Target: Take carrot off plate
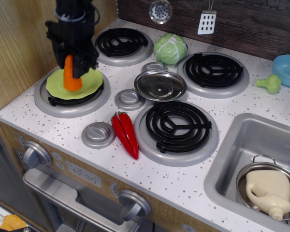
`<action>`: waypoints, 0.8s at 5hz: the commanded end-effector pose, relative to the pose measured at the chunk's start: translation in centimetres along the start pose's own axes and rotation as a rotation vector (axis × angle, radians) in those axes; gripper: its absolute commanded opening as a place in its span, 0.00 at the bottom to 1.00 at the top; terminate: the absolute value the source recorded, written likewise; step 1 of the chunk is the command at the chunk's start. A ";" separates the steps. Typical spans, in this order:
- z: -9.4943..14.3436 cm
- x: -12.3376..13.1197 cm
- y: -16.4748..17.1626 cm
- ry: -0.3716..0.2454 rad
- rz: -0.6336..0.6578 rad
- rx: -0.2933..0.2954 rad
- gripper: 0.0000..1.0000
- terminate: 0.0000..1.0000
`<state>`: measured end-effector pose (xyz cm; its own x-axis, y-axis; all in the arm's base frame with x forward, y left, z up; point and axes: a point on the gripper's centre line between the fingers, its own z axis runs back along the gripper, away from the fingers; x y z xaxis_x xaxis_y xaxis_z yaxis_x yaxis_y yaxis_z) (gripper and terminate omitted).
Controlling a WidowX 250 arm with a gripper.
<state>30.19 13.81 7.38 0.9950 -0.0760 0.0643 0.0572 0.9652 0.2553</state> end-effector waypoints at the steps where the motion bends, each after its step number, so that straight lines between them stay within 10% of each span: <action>1: 3.8 -2.1 -3.3 -0.035 0.174 0.058 0.00 0.00; 4: -2.6 -5.0 -3.8 -0.093 0.201 0.018 0.00 0.00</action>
<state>24.61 11.10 2.76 0.9778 0.0999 0.1840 -0.1426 0.9613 0.2356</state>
